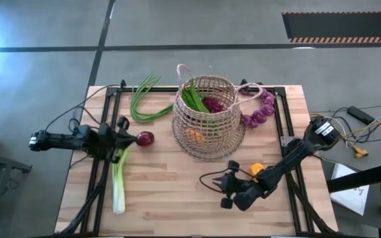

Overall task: Build produce basket
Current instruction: Put the apple into the light brown basket

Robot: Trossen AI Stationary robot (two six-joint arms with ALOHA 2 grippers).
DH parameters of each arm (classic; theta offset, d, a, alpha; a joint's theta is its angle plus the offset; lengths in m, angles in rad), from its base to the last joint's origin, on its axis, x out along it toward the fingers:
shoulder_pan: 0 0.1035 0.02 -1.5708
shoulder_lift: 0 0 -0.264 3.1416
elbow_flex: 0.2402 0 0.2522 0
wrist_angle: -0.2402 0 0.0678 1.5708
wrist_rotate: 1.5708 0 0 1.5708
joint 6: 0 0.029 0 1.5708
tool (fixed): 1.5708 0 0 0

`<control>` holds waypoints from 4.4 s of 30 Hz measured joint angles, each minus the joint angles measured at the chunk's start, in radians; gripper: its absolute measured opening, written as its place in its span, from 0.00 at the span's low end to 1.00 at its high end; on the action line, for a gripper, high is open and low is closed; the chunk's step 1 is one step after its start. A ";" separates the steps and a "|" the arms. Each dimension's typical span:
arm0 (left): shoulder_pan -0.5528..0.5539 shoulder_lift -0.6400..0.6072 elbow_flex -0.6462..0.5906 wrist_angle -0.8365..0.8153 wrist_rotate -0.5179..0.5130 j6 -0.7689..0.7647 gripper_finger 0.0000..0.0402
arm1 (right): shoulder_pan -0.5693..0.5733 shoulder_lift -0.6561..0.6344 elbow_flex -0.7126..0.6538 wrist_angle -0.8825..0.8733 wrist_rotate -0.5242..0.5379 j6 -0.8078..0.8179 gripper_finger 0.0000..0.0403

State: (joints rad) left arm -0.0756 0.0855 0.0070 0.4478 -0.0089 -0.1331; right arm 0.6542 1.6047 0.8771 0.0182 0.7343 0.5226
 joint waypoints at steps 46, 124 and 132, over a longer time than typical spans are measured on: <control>0.024 1.204 0.772 -1.376 -0.288 -0.015 0.88 | -0.253 0.008 -0.172 0.451 -0.032 -0.411 0.11; -0.143 1.716 0.827 -0.149 -0.180 0.138 0.88 | -0.149 0.126 -0.167 0.462 -0.024 -0.043 0.11; -0.144 1.726 0.841 -0.125 -0.178 0.140 0.88 | -0.170 0.148 -0.135 0.460 -0.023 -0.077 0.11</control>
State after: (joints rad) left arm -0.2192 1.8113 0.8476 0.3224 -0.1866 0.0072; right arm 0.4843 1.7527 0.7419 0.4786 0.7109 0.4453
